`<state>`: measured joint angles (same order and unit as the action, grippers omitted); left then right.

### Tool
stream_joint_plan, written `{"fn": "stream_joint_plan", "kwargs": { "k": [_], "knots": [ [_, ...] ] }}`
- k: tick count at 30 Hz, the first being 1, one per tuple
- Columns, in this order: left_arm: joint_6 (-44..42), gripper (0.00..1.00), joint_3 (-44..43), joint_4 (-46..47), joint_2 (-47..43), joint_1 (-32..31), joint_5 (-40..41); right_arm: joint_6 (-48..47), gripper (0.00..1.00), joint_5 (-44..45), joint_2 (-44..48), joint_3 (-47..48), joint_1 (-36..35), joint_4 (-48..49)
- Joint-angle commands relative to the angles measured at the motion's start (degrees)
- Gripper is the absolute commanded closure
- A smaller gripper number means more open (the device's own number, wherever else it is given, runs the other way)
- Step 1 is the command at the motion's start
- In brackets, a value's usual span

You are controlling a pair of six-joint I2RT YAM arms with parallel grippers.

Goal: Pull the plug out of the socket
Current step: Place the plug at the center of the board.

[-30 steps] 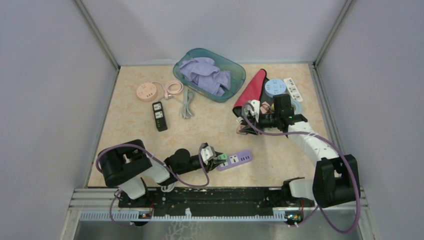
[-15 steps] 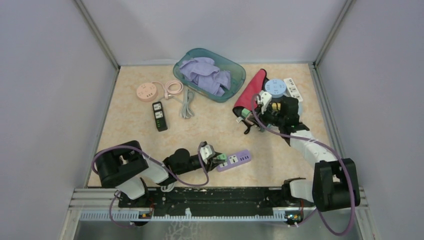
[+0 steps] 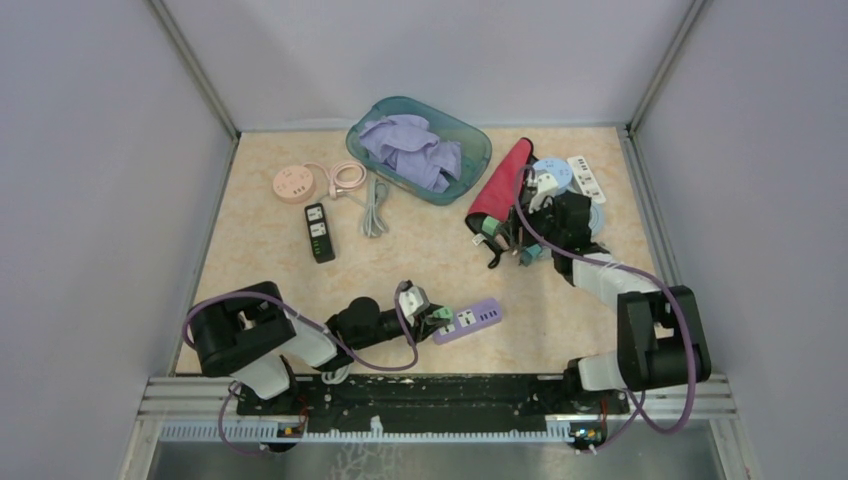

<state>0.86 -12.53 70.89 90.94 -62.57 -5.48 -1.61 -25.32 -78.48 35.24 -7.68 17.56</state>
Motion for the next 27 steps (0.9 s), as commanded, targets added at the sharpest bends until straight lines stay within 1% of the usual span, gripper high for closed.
{"fn": "stream_joint_plan", "kwargs": {
  "k": [1, 2, 3, 5, 9, 12, 14, 16, 18, 20, 22, 23, 25, 27],
  "knots": [
    [2.1, 0.99, 1.5, -4.1, -0.2, 0.2, 0.9, 1.4, 0.24, 5.6, 0.6, 2.2, 0.2, 2.5],
    [2.1, 0.99, 1.5, -4.1, -0.3, 0.2, 1.0, 0.9, 0.05, 6.3, 1.1, 2.2, 0.2, 2.4],
    [2.2, 0.99, 1.5, -4.1, -0.4, 0.2, 1.0, 0.4, 0.02, 6.3, 1.6, 2.3, 0.2, 2.4],
    [2.1, 0.99, 1.5, -4.2, -0.7, 0.2, 1.0, -0.8, 0.01, 5.6, 2.8, 2.3, 0.2, 2.0],
    [2.3, 0.97, 1.7, -4.4, -1.5, 0.2, 1.3, -3.9, 0.01, 0.9, 5.5, 2.2, 0.2, 1.2],
    [3.2, 0.9, 2.0, -4.4, -2.4, 0.2, 2.1, -10.4, 0.01, -6.4, 8.3, 2.8, 0.2, -2.1],
    [3.6, 0.87, 2.5, -4.2, -3.3, 0.2, 2.3, -15.2, 0.01, -16.1, 9.8, 2.8, 0.2, -5.9],
    [3.6, 0.86, 2.6, -4.1, -4.2, 0.2, 2.5, -23.0, 0.01, -28.4, 10.9, 2.9, 0.3, -11.2],
    [3.4, 0.86, 2.7, -4.3, -4.5, 0.2, 2.6, -31.0, 0.01, -38.4, 11.4, 2.5, 0.2, -16.3],
    [3.1, 0.87, 2.6, -4.6, -4.5, 0.2, 2.5, -40.4, 0.01, -45.7, 11.4, 2.2, 0.1, -22.9],
    [2.7, 0.91, 2.6, -4.6, -4.2, 0.2, 2.4, -49.7, 0.01, -48.5, 11.3, 2.6, -0.1, -31.0],
    [2.5, 0.93, 2.6, -4.5, -4.0, 0.2, 2.3, -53.7, 0.01, -48.5, 11.3, 3.0, -0.6, -34.1],
    [2.1, 0.96, 2.5, -4.1, -3.5, 0.2, 2.2, -58.6, 0.01, -46.5, 11.2, 3.7, -2.1, -38.0],
    [1.6, 0.97, 2.6, -3.6, -3.3, 0.2, 2.2, -61.4, 0.01, -43.8, 11.1, 4.1, -4.4, -40.0]
  ]
}}
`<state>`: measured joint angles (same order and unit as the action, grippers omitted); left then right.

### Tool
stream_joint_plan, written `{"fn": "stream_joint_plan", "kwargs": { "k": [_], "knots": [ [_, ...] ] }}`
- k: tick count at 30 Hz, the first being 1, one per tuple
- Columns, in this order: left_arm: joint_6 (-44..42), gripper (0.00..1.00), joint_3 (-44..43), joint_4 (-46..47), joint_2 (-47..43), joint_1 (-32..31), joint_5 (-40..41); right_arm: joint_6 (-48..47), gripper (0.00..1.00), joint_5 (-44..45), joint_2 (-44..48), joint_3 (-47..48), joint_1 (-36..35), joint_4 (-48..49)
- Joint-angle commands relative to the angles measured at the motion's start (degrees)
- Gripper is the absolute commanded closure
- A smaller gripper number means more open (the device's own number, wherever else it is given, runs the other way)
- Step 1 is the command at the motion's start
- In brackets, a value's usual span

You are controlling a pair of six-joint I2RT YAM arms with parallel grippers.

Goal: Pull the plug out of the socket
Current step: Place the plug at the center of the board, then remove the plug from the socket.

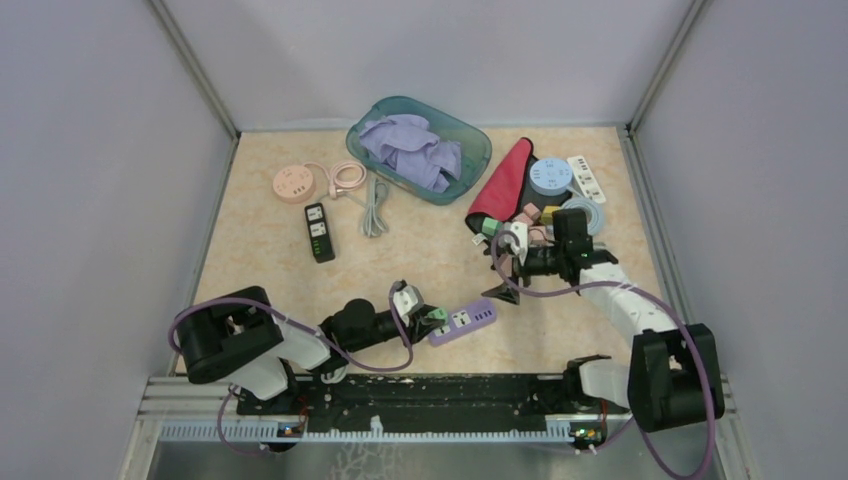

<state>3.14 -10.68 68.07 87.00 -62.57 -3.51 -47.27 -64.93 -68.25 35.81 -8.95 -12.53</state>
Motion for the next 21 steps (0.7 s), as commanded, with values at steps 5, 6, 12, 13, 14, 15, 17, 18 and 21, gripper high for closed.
{"fn": "stream_joint_plan", "kwargs": {
  "k": [5, 6, 12, 13, 14, 15, 17, 18, 21],
  "knots": [
    [-1.7, 0.99, 0.6, -0.6, 0.8, 0.2, 0.4, -29.9, 0.01, -4.0, -0.5, 3.9, -5.9, -19.7],
    [-1.9, 0.99, 0.6, -0.7, 0.8, 0.2, 0.3, -35.3, 0.02, -4.6, -1.0, 4.0, -5.9, -22.8],
    [-3.0, 0.99, 0.9, 0.1, 0.8, 0.2, -0.9, -51.1, 0.01, -2.3, -5.4, 4.5, -6.8, -32.7],
    [-3.0, 0.99, 0.9, 0.1, 0.7, 0.2, -0.9, -51.2, 0.02, -1.6, -5.8, 4.8, -7.4, -32.9],
    [-3.1, 0.99, 0.8, 0.1, 0.6, 0.2, -0.9, -51.2, 0.02, -0.8, -6.0, 4.8, -8.0, -32.8],
    [-3.1, 0.99, 0.8, 0.3, 0.6, 0.2, -1.0, -51.1, 0.02, -0.1, -6.0, 4.6, -8.5, -32.6],
    [-3.1, 0.99, 0.8, 0.2, 0.3, 0.2, -1.0, -50.6, 0.02, 1.5, -6.0, 4.2, -9.6, -31.8],
    [-3.2, 1.0, 0.8, 0.2, 0.3, 0.2, -1.0, -50.3, 0.02, 2.2, -6.0, 4.1, -10.1, -31.4],
    [-3.1, 0.99, 1.1, 0.4, -0.1, 0.2, -1.0, -49.7, 0.03, 4.0, -6.3, 4.0, -11.0, -30.6]
  ]
}}
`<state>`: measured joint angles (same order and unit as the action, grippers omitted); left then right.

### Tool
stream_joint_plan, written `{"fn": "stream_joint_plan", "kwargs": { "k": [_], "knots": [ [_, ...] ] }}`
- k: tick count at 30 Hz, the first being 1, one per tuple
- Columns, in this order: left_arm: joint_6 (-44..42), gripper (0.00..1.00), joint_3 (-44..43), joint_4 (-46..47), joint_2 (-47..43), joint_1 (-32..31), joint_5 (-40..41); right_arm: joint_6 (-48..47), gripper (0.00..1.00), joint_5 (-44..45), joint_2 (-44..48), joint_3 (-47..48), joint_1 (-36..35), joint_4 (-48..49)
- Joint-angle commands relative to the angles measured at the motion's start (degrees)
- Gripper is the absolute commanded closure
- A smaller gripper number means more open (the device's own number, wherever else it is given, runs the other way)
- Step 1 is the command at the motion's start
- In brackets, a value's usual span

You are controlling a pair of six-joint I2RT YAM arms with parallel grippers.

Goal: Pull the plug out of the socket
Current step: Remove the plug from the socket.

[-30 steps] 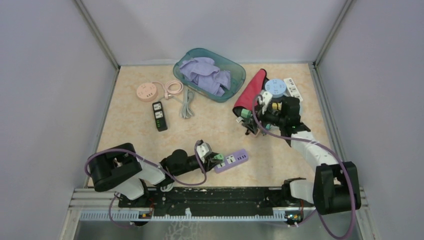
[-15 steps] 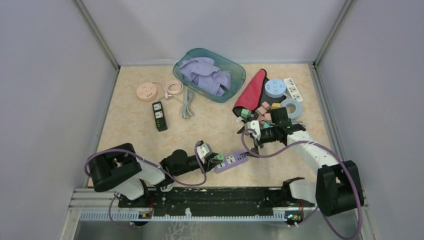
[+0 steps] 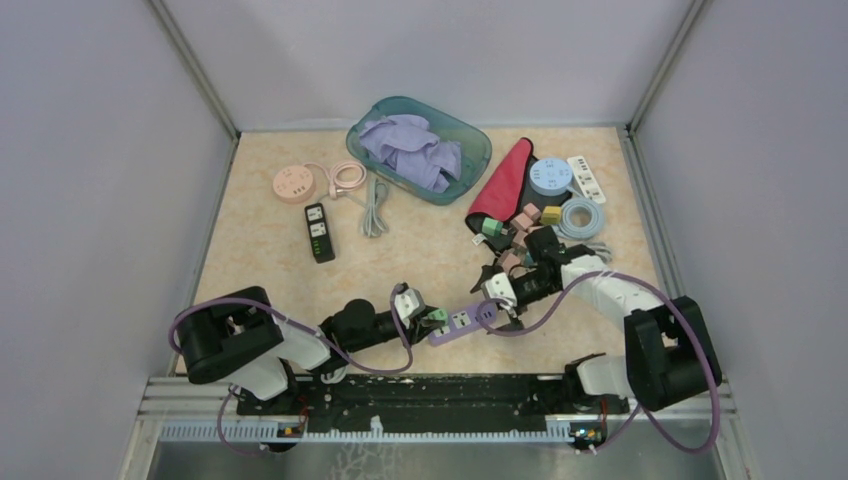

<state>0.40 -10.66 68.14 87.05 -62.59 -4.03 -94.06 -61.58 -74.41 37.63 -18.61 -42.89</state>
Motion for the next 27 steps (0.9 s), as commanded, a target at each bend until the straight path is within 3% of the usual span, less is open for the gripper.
{"fn": "stream_joint_plan", "kwargs": {
  "k": [1, 14, 27],
  "knots": [
    [-0.5, 0.99, 1.2, 0.3, -0.2, 0.2, -0.5, -2.9, 0.03, 1.1, -0.3, 2.2, -1.5, -0.3],
    [-3.1, 0.99, 1.5, 2.9, -0.1, 0.2, -1.2, -2.5, 0.07, 4.5, -0.9, 2.3, -4.7, -0.1],
    [-5.3, 1.0, 2.3, 4.1, -1.5, 0.2, -1.0, 1.6, 0.23, 9.0, -2.3, 3.0, -8.9, 2.0]
  ]
}}
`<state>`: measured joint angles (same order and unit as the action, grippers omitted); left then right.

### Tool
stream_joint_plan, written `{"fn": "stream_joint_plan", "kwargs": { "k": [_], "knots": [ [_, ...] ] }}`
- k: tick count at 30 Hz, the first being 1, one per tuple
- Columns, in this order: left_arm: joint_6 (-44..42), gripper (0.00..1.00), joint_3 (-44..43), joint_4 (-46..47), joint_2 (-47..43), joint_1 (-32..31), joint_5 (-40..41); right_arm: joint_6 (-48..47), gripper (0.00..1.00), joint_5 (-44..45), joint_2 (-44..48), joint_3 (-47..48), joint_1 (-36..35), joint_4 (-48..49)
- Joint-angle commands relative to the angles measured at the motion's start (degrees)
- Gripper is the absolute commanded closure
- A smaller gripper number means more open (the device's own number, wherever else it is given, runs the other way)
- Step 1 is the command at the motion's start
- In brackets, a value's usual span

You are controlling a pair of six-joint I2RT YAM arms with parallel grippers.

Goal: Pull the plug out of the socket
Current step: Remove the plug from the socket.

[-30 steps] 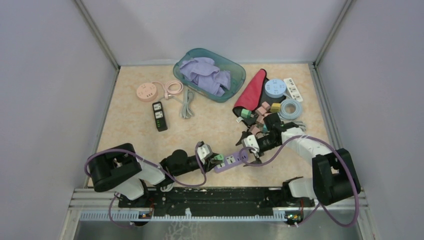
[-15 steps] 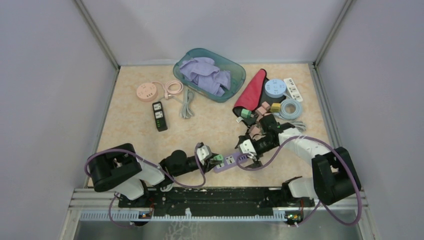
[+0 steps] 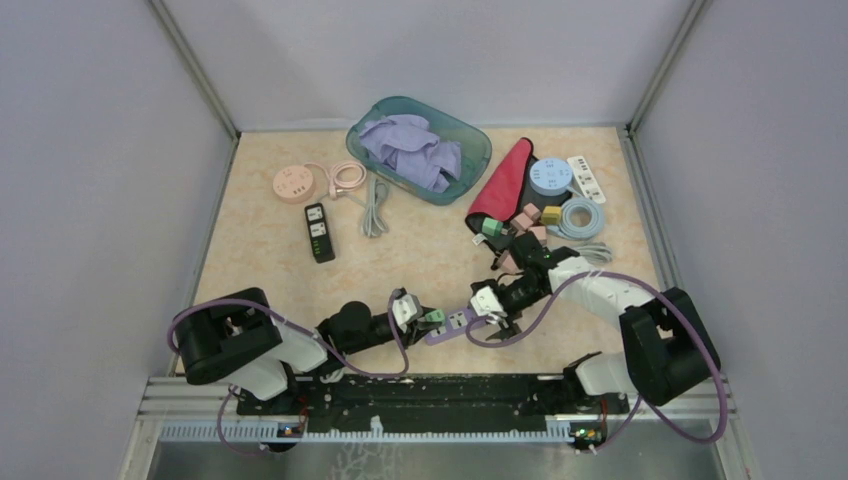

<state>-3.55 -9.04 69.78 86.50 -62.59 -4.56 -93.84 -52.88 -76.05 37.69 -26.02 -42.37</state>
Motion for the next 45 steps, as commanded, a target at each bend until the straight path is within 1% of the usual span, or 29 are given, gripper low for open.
{"fn": "stream_joint_plan", "kwargs": {
  "k": [1, 5, 11, 17, 21, 23, 28, 30, 32, 36, 37, 38, 40, 42, 45],
  "knots": [
    [-1.5, 0.99, 0.7, 2.5, -0.9, 0.2, -0.6, 2.8, 0.24, 0.8, -0.7, 2.9, -2.2, 2.3],
    [-1.5, 0.99, 0.2, 3.3, 0.0, 0.2, -1.6, 8.5, 0.21, 2.9, -0.5, 2.0, -4.3, 7.6],
    [-1.6, 1.0, -0.4, 5.3, 1.9, 0.2, -3.1, 14.0, 0.2, 5.9, -1.1, 1.3, -7.9, 12.6],
    [-1.1, 1.0, -0.5, 10.4, 3.8, 0.2, -3.8, 15.5, 0.32, 11.3, -4.0, 2.2, -11.7, 13.9],
    [-0.5, 1.0, -0.6, 14.7, 5.7, 0.2, -4.4, 17.4, 0.37, 14.0, -5.2, 2.4, -13.3, 15.4],
    [0.0, 1.0, -0.6, 17.1, 7.1, 0.2, -4.6, 18.0, 0.43, 14.9, -5.8, 2.6, -13.9, 15.6],
    [0.8, 1.0, 1.1, 26.7, 9.7, 0.2, -2.7, 19.8, 0.66, 15.9, -6.8, 3.4, -14.4, 16.1],
    [1.1, 1.0, 1.4, 28.7, 10.1, 0.2, -1.6, 20.7, 0.74, 16.1, -6.9, 3.6, -14.5, 16.5],
    [0.8, 1.0, 0.4, 26.0, 9.9, 0.1, -0.5, 21.5, 0.78, 16.6, -7.1, 3.7, -14.6, 16.9],
    [-0.2, 1.0, -4.1, 9.7, 7.3, -0.1, 3.3, 23.8, 0.87, 18.0, -7.7, 4.2, -14.8, 17.7],
    [-0.4, 1.0, -4.9, 6.3, 6.6, -0.1, 4.6, 24.1, 0.89, 18.3, -7.9, 4.4, -14.9, 17.8],
    [-0.5, 1.0, -5.2, 4.6, 5.8, -0.2, 6.0, 24.5, 0.91, 18.5, -8.1, 4.6, -15.0, 17.8],
    [-0.4, 1.0, -4.8, 3.5, 4.6, -0.2, 8.9, 25.0, 0.94, 18.8, -8.3, 4.7, -14.9, 17.9],
    [1.5, 1.0, -3.3, 3.8, 3.3, -0.2, 11.6, 25.0, 0.94, 19.1, -8.5, 4.8, -15.0, 17.8],
    [3.5, 1.0, 0.8, 10.3, 2.3, 0.8, 10.5, 25.2, 0.97, 19.5, -8.7, 4.9, -15.0, 17.8]
  ]
}}
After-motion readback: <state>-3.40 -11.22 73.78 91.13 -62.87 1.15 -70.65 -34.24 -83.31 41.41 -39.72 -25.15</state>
